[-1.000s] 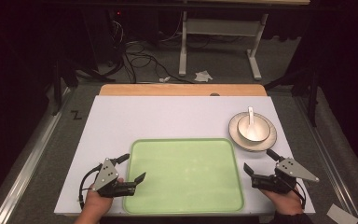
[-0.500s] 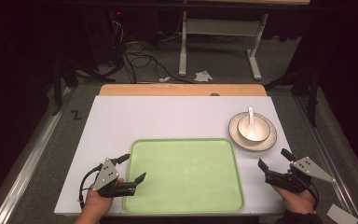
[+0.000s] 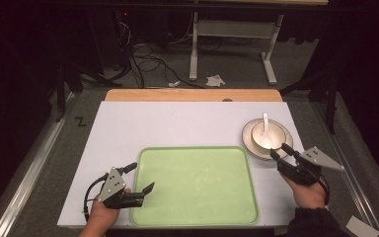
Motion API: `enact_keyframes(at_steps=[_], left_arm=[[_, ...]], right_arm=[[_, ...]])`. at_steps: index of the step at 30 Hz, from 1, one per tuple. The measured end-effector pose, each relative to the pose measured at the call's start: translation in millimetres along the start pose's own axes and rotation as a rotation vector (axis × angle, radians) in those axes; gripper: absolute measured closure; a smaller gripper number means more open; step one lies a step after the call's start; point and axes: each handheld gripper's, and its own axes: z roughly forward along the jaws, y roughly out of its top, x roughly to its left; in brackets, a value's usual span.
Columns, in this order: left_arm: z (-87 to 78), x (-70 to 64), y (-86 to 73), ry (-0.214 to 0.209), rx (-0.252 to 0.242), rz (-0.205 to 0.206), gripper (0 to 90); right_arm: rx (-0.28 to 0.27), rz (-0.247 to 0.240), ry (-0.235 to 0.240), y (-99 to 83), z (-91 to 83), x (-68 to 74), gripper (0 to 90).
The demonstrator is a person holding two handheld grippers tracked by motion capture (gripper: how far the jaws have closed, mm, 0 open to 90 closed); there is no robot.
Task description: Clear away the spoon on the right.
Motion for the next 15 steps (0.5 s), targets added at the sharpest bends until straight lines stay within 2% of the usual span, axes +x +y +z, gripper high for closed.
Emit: enact_keyframes(at_steps=[2, 4, 5, 7, 10, 12, 15], left_arm=[[0.0, 0.1, 0.0, 0.001, 0.000, 0.000, 15.6], [0.0, 0.1, 0.0, 0.001, -0.001, -0.001, 15.6], [0.1, 0.1, 0.0, 0.002, 0.000, 0.001, 15.6], [0.7, -0.1, -0.4, -0.001, 0.003, 0.001, 15.6], [1.2, -0.1, -0.5, -0.001, 0.008, 0.003, 15.5], [0.8, 0.0, -0.2, 0.000, 0.004, 0.001, 15.5], [-1.2, 1.4, -0.1, 0.005, 0.002, 0.002, 15.5]], right_arm=[[0.000, -0.014, 0.006, 1.2, -0.3, 1.1, 63.4], [0.000, -0.019, 0.016, 1.9, -0.2, 2.1, 65.5], [0.004, -0.030, 0.026, 3.6, 0.7, 4.2, 71.4], [0.005, -0.026, 0.039, 6.2, 3.3, 5.5, 77.4], [0.033, -0.018, 0.032, 15.7, 15.3, 5.1, 88.1], [0.048, -0.015, 0.035, 24.8, 24.7, 3.6, 90.0], [0.085, -0.035, -0.009, 41.0, 42.7, -0.6, 90.0]])
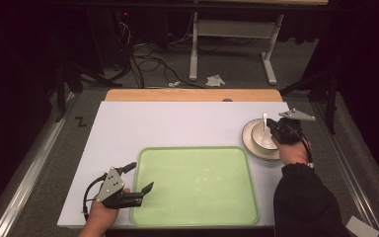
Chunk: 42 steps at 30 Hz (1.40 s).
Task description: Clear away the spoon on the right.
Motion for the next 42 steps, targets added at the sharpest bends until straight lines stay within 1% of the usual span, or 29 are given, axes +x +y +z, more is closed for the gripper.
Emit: enact_keyframes(at_steps=[3, 6, 9, 11, 13, 15, 16, 17, 18, 20, 22, 23, 24, 27, 28, 33, 34, 37, 40, 42], left_arm=[[-0.2, -0.2, -0.1, 0.001, -0.006, -0.004, 15.6], [-0.7, 0.2, 0.2, 0.000, -0.006, -0.002, 15.5], [-1.0, 0.6, 0.3, 0.001, -0.010, -0.005, 15.6], [-1.1, 0.7, 0.3, 0.000, -0.010, -0.006, 15.6], [-1.0, 0.6, 0.2, -0.002, -0.010, -0.005, 15.6], [-1.0, 0.6, 0.1, -0.003, -0.010, -0.007, 15.5], [-1.1, 0.6, 0.1, -0.003, -0.010, -0.008, 15.6], [-1.1, 0.6, 0.1, -0.003, -0.010, -0.008, 15.6], [-1.5, 0.9, 0.2, -0.002, -0.012, -0.007, 15.6], [-1.6, 0.8, 0.1, -0.003, -0.013, -0.012, 15.6], [-2.1, 1.0, 0.1, -0.002, -0.012, -0.010, 15.5], [-2.1, 1.0, 0.1, -0.002, -0.012, -0.010, 15.5], [-2.2, 0.9, 0.2, -0.003, -0.016, -0.012, 15.6], [-2.6, 1.0, 0.2, -0.006, -0.016, -0.012, 15.5], [-2.7, 1.0, 0.2, -0.006, -0.017, -0.013, 15.5], [-2.5, 1.0, 0.2, -0.005, -0.017, -0.015, 15.5], [-2.5, 1.0, 0.2, -0.005, -0.017, -0.015, 15.6], [-2.5, 0.8, 0.3, -0.005, -0.018, -0.017, 15.6], [-2.3, 0.8, 0.2, -0.006, -0.017, -0.016, 15.5], [-2.0, 0.8, 0.0, -0.004, -0.018, -0.017, 15.5]], right_arm=[[0.055, -0.012, -0.043, 16.7, 20.9, -6.4, 90.0], [0.105, 0.006, -0.068, 29.9, 43.1, -13.2, 90.0], [0.140, 0.027, -0.091, 38.5, 63.7, -19.3, 90.0], [0.168, 0.010, -0.103, 43.1, 76.6, -22.0, 90.0], [0.196, 0.007, -0.112, 47.4, 88.1, -23.4, 90.0], [0.208, 0.018, -0.114, 52.2, 98.1, -24.8, 90.0], [0.218, 0.013, -0.120, 54.8, 102.6, -25.0, 90.0], [0.218, 0.013, -0.120, 54.8, 102.6, -25.0, 90.0], [0.235, 0.018, -0.128, 59.6, 111.2, -25.1, 90.0], [0.253, 0.018, -0.135, 63.0, 119.8, -24.9, 90.0], [0.285, 0.014, -0.143, 65.1, 128.4, -23.9, 90.0], [0.285, 0.014, -0.143, 65.1, 128.4, -23.9, 90.0], [0.301, 0.005, -0.157, 66.2, 134.5, -22.4, 90.0], [0.329, 0.012, -0.172, 66.7, 140.0, -22.9, 90.0], [0.328, 0.007, -0.177, 66.6, 141.2, -23.8, 90.0], [0.360, 0.012, -0.203, 67.4, 143.4, -29.4, 90.0], [0.368, 0.009, -0.205, 67.8, 142.8, -31.2, 90.0], [0.374, 0.028, -0.221, 66.8, 139.9, -37.9, 90.0], [0.393, 0.042, -0.235, 64.9, 135.3, -44.6, 90.0], [0.393, 0.042, -0.241, 63.9, 130.8, -49.0, 90.0]])
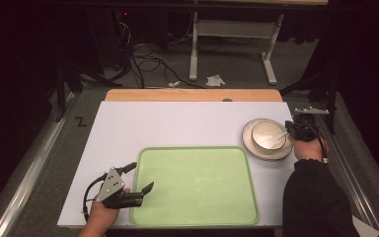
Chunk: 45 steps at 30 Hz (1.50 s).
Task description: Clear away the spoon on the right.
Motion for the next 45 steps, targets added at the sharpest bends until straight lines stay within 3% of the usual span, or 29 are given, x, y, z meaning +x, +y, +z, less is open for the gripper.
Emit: enact_keyframes(at_steps=[10, 18, 22, 24, 34, 40, 45], left_arm=[[0.8, -0.4, 0.1, 0.002, 0.003, 0.004, 15.6], [0.5, 0.2, 0.2, 0.003, 0.005, 0.006, 15.6], [1.0, -0.3, 0.3, 0.002, 0.003, 0.006, 15.6], [1.4, -0.4, 0.2, 0.000, 0.005, 0.004, 15.5], [2.5, -0.8, 0.1, 0.003, 0.007, 0.000, 15.6], [3.0, -0.6, -0.8, 0.002, 0.014, 0.000, 15.6], [4.7, 0.0, -1.7, 0.009, 0.022, -0.002, 15.6]], right_arm=[[-0.008, 0.045, -0.026, -21.3, -17.6, -28.3, 90.0], [-0.017, 0.037, -0.031, -42.3, -38.2, -39.1, 90.0], [-0.024, 0.059, -0.017, -55.9, -49.4, -43.3, 90.0], [-0.032, 0.072, -0.004, -63.7, -54.9, -42.9, 90.0], [-0.094, 0.026, 0.040, -92.9, -78.1, -22.5, 89.8], [-0.164, 0.054, 0.080, -105.9, -84.1, -9.1, 81.3], [-0.221, 0.089, 0.115, -113.3, -91.7, -7.9, 75.0]])
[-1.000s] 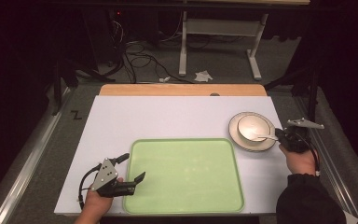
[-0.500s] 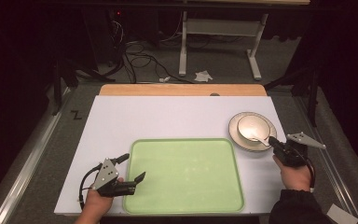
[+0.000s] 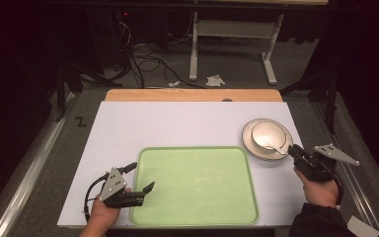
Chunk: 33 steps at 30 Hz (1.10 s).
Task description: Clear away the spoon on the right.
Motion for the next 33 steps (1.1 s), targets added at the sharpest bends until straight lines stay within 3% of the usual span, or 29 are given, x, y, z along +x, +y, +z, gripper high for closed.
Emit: enact_keyframes(at_steps=[6, 13, 18, 23, 27, 33], left_arm=[[0.3, -0.8, 0.5, 0.003, 0.004, 0.006, 15.5], [0.6, -0.7, 0.1, 0.003, 0.009, 0.006, 15.6], [-0.1, -1.0, 0.5, 0.004, 0.003, 0.009, 15.6], [0.4, -1.0, 0.5, 0.001, 0.007, 0.009, 15.6], [0.2, -1.1, 0.6, 0.002, 0.006, 0.015, 15.6], [0.1, -1.5, 0.7, -0.001, 0.010, 0.017, 15.6]], right_arm=[[-0.028, -0.013, 0.011, -1.5, -12.0, -0.4, 68.1], [-0.070, 0.015, 0.026, 0.9, -24.1, -1.7, 50.2], [-0.082, 0.025, 0.038, 3.6, -26.2, 2.8, 44.7], [-0.089, 0.040, 0.056, 3.9, -25.3, 7.3, 47.1], [-0.093, 0.130, 0.078, 2.6, -22.8, 4.1, 49.2], [-0.076, 0.182, 0.079, -1.8, -16.7, 5.7, 53.7]])
